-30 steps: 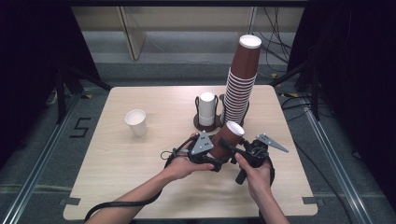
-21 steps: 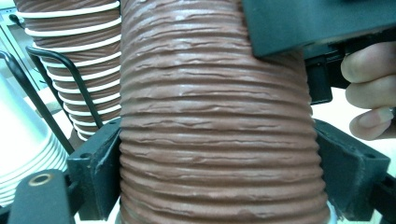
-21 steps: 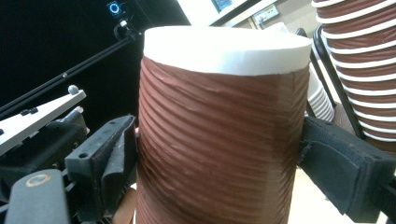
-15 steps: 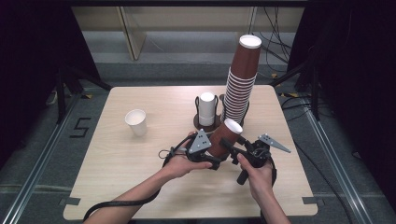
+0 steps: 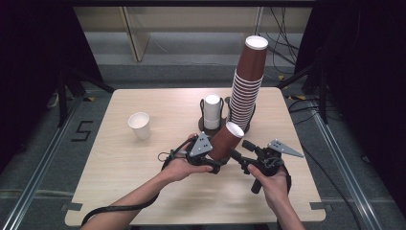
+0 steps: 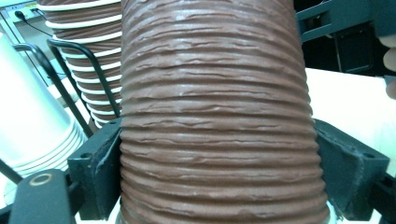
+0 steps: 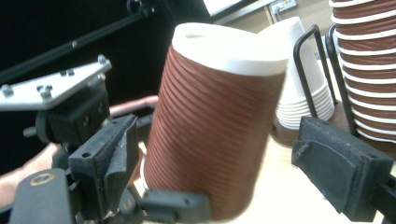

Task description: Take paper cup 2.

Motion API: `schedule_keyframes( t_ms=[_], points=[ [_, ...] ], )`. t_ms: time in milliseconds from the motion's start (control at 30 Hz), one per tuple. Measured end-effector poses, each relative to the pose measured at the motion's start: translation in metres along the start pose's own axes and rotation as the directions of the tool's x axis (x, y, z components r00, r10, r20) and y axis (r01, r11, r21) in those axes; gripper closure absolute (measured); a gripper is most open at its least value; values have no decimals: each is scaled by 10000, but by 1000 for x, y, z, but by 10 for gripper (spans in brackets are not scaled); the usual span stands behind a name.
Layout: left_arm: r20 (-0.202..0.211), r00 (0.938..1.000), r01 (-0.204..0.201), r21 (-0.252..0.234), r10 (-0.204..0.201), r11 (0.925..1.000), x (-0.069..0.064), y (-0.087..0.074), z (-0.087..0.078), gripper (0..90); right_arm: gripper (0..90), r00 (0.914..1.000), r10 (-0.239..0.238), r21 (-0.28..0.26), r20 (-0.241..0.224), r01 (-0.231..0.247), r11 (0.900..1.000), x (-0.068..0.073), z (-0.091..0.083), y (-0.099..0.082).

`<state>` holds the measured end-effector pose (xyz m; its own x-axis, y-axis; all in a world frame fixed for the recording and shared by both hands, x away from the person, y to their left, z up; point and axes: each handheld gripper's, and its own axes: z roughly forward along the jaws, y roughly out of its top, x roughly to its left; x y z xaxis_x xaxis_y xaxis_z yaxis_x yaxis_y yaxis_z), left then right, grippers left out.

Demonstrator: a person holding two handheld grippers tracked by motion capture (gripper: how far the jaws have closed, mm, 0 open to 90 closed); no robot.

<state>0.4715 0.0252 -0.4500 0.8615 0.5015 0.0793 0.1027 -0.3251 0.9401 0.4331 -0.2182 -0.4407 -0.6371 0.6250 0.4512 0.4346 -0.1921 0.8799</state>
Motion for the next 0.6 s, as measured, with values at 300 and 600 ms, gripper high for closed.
schedule_keyframes(
  t_ms=[300,600],
  points=[
    [116,9995,-312,211,310,9993,2,1,-11,139,149,9917,-1289,778,-12,1286,9886,-11,-8,-2],
    [158,9976,-684,571,676,9960,4,-1,-18,138,152,9789,-2040,1788,-113,2027,9628,-18,-10,-5]
  ],
)
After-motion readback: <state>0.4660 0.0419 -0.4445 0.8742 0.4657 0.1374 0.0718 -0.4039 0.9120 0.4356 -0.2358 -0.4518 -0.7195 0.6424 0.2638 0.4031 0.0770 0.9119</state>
